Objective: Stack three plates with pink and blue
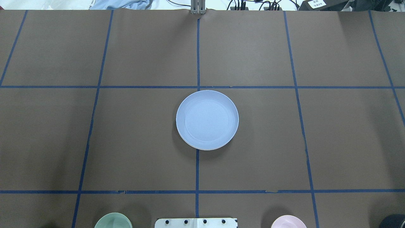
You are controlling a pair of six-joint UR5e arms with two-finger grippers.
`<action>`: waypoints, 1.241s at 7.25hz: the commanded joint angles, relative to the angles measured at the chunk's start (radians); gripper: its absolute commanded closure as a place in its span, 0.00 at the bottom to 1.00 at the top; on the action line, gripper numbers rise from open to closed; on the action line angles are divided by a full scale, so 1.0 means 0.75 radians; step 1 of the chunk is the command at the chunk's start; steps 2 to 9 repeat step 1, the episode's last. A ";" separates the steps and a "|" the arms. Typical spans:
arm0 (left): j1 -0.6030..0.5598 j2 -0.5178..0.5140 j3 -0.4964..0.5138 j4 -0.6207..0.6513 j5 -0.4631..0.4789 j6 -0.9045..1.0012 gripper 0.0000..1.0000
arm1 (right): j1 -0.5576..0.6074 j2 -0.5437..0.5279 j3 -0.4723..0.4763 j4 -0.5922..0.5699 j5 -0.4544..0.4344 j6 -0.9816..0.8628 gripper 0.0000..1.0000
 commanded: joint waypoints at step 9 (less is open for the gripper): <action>0.000 0.000 0.000 0.000 0.000 0.000 0.00 | 0.000 0.002 -0.002 0.000 0.002 0.000 0.00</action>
